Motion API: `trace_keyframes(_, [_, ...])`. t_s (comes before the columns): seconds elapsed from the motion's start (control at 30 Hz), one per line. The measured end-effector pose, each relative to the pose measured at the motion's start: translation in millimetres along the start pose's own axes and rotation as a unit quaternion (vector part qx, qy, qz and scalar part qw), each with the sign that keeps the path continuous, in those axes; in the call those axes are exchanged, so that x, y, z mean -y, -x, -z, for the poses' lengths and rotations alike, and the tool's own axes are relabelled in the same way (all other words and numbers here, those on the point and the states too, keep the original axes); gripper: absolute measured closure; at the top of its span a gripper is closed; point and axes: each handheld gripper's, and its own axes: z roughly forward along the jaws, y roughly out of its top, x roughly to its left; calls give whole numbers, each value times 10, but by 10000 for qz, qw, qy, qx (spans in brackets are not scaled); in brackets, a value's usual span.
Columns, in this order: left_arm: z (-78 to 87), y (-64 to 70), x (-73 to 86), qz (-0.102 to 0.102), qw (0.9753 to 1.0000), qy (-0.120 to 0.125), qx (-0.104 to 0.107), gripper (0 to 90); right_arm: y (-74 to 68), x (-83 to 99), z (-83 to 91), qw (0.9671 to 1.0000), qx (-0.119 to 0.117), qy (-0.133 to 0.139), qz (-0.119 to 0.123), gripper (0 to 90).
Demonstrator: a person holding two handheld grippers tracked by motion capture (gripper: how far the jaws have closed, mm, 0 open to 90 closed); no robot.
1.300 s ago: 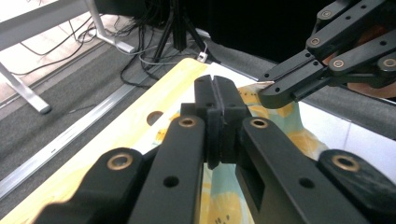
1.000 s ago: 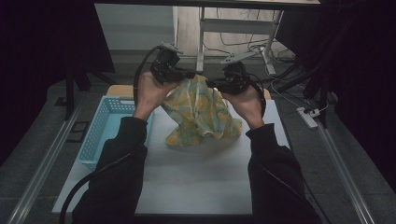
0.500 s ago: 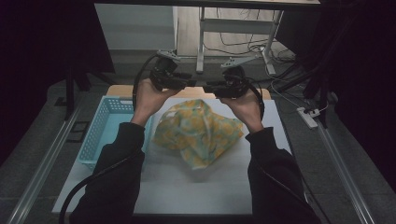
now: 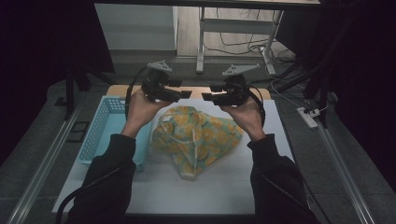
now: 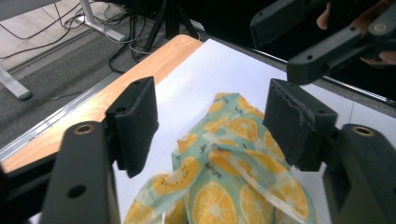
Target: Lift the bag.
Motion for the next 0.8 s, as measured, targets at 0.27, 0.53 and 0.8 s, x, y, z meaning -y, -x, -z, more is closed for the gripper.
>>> trace_keyframes(0.27, [24,112,209,-25,9998,-182,-104,188,-74,127,23,10000,34,53,-3,360])
trace_keyframes(0.53, [113,154,517,204,9997,-88,-38,119,-135,307,62,9999,24,134,-23,257])
trace_keyframes(0.8, [213,169,776,340,9994,-89,-64,79,-180,495,98,9998,37,159,-99,159])
